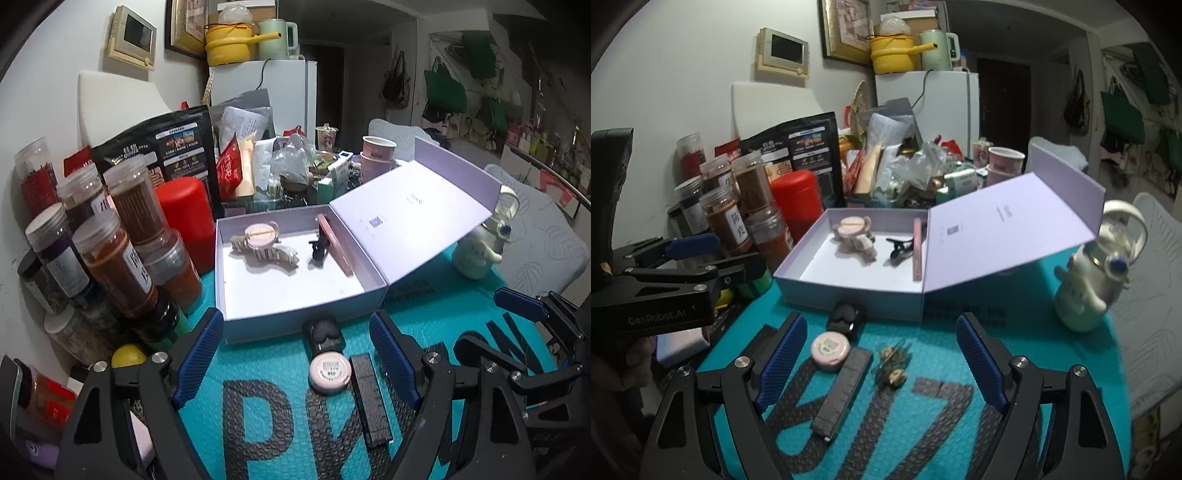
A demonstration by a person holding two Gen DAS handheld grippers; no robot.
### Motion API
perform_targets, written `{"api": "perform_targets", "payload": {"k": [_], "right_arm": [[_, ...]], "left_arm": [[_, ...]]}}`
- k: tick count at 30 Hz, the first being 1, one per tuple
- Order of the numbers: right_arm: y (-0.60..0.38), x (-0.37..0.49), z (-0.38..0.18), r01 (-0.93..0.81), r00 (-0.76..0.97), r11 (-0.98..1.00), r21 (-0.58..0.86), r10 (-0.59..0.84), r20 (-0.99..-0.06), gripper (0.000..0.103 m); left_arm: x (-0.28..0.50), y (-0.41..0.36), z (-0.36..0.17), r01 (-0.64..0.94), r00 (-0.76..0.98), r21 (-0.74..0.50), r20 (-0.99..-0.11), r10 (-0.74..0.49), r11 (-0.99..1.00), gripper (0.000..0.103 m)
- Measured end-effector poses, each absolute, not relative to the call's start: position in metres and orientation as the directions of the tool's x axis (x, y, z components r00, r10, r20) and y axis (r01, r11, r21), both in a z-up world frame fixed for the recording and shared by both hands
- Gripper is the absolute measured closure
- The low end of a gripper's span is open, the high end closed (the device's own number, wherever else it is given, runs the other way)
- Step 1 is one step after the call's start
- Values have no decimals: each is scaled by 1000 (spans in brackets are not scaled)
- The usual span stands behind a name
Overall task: Organize rigid objects
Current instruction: 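Raise both tools out of the box and back over the mat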
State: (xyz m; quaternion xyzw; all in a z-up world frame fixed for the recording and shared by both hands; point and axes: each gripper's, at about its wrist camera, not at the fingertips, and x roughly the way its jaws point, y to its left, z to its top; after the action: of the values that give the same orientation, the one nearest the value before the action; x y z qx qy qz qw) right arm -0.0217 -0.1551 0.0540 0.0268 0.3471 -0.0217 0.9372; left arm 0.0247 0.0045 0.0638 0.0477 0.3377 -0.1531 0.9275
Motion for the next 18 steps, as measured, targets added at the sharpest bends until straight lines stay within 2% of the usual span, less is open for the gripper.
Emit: {"api": "perform_targets", "payload": {"k": [11,18], "right_arm": [[-141,-37,17,-10,723,994,107,81,-686,19],[-144,-42,-4,10,682,988,152,104,-724,19]], "left_arm": [[17,7,20,323,650,-39,-717,-251,946,22],[14,5,2,329,613,-44,-750,-249,943,22]]}}
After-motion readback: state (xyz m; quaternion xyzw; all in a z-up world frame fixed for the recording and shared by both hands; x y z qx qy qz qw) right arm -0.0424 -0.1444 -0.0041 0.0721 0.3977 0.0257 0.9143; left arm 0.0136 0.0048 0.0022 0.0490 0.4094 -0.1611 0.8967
